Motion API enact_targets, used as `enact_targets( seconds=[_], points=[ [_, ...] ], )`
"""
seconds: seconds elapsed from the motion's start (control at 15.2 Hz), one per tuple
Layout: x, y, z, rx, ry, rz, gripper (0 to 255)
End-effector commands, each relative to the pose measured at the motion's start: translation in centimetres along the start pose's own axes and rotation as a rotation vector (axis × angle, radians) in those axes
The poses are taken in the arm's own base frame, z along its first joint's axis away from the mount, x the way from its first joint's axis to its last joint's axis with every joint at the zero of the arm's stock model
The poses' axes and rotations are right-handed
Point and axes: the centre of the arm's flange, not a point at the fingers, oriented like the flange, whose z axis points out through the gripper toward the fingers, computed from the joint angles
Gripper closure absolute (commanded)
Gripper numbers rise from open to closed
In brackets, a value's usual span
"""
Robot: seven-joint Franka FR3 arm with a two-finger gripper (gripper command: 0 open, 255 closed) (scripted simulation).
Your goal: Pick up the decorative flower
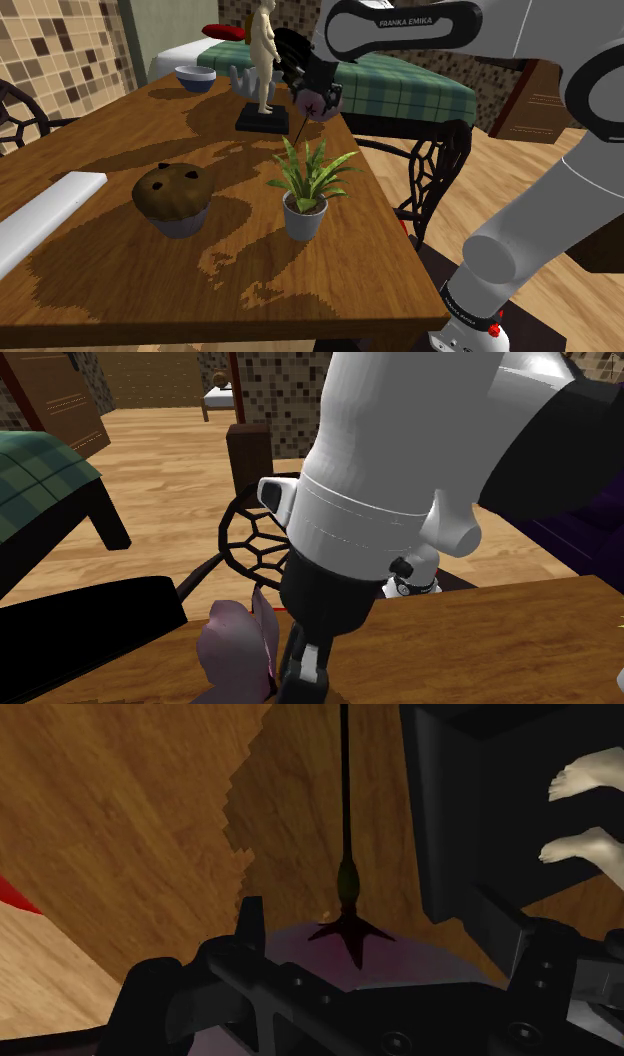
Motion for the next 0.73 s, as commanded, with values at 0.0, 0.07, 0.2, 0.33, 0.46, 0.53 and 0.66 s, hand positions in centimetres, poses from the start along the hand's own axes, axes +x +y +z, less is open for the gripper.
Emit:
enact_targets(
  seconds=[0.0, 0.07, 0.2, 0.33, 0.46, 0.53, 0.66],
  points=[
    [-0.2, 0.2, 1.0, 0.000, 0.001, 0.003, 0],
    [-0.3, 0.3, 1.5, 0.000, 0.001, 0.003, 0],
    [-0.5, 0.5, 2.3, 0.000, 0.001, 0.003, 0],
    [-0.6, 0.5, 2.4, 0.000, 0.001, 0.003, 255],
    [-0.6, 0.5, 2.4, 0.000, 0.001, 0.003, 255],
    [-0.6, 0.5, 2.4, 0.000, 0.001, 0.003, 255],
    [-0.6, 0.5, 2.4, 0.000, 0.001, 0.003, 255]
  ],
)
